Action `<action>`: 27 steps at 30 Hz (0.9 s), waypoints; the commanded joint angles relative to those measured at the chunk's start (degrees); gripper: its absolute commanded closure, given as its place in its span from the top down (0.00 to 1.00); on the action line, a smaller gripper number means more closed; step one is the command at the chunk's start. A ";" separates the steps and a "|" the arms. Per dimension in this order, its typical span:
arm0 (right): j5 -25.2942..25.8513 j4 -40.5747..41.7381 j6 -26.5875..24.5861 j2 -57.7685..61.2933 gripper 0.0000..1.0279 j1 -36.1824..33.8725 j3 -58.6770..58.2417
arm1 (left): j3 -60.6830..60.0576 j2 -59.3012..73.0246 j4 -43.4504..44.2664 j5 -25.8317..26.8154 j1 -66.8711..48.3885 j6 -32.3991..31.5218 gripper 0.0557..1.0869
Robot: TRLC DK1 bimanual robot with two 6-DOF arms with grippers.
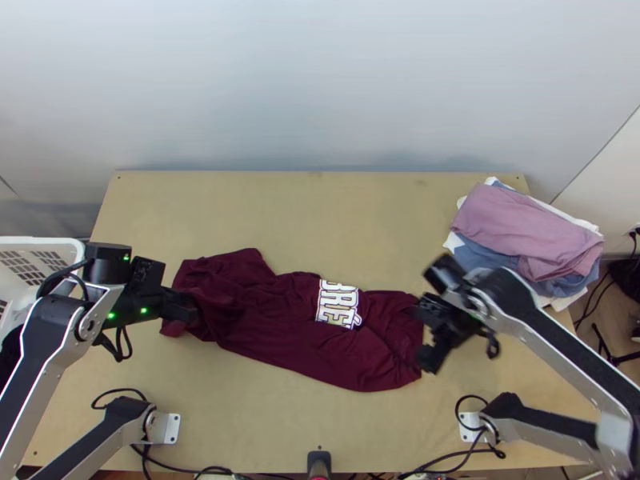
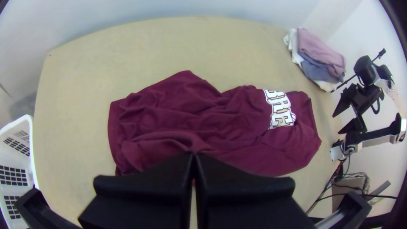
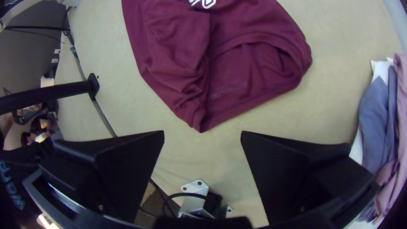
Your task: Fold the t-shirt
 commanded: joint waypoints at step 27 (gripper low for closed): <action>-6.61 19.91 2.04 22.98 0.55 7.76 3.16 | 1.26 -1.48 -0.80 -1.06 6.14 2.57 0.04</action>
